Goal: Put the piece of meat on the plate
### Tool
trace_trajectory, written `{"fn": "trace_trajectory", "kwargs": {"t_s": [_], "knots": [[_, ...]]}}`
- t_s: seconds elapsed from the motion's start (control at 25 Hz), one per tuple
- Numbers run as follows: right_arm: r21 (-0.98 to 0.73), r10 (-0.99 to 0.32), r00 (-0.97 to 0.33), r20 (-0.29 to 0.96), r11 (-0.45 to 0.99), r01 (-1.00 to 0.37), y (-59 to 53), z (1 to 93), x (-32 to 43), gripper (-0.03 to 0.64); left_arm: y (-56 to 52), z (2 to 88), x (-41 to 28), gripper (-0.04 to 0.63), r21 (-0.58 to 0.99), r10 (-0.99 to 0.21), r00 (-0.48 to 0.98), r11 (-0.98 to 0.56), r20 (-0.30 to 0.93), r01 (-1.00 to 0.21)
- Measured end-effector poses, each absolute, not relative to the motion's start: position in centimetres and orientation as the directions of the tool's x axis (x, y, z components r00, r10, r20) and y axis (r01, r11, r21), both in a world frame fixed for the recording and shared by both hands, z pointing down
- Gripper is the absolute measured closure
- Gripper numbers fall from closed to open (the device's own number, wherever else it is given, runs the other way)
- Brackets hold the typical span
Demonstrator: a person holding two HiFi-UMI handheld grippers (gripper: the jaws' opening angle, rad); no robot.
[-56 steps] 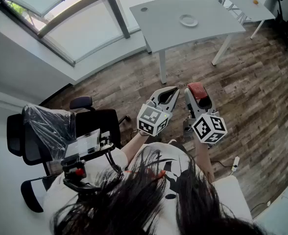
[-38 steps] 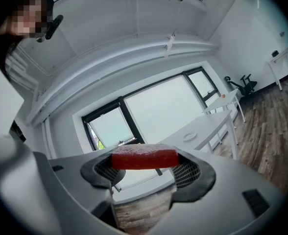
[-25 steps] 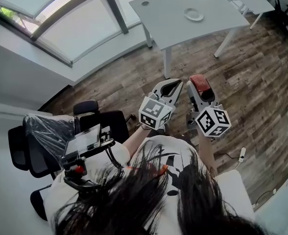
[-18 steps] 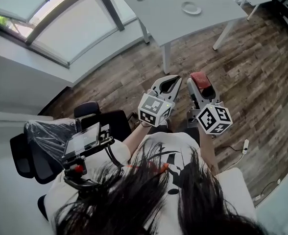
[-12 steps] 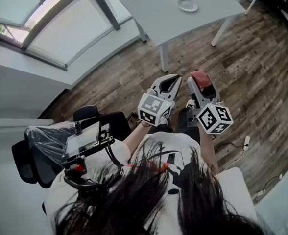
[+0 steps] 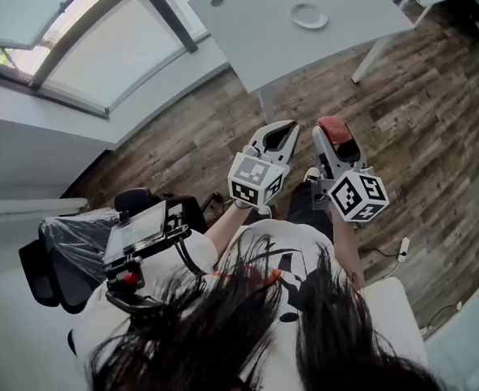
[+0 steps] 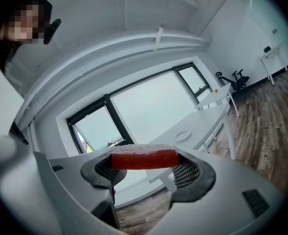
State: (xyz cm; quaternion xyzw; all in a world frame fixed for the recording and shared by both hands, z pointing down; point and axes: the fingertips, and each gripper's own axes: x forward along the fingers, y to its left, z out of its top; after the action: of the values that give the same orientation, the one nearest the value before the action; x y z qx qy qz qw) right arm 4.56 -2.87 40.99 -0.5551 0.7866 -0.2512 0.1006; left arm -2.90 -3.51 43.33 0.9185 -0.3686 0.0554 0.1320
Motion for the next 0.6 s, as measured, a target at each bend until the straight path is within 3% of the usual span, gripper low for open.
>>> {"fn": "trace_trajectory", "kwargs": {"t_s": [0.6], "knots": [[-0.524,-0.881,-0.461,0.105,0.345,-0.779,-17.0,40.7,16.9,0.304,-16.7,42.7,9.1,0.589,0.177,-0.737,0.644,-0.619,0.205,-0.765]]}}
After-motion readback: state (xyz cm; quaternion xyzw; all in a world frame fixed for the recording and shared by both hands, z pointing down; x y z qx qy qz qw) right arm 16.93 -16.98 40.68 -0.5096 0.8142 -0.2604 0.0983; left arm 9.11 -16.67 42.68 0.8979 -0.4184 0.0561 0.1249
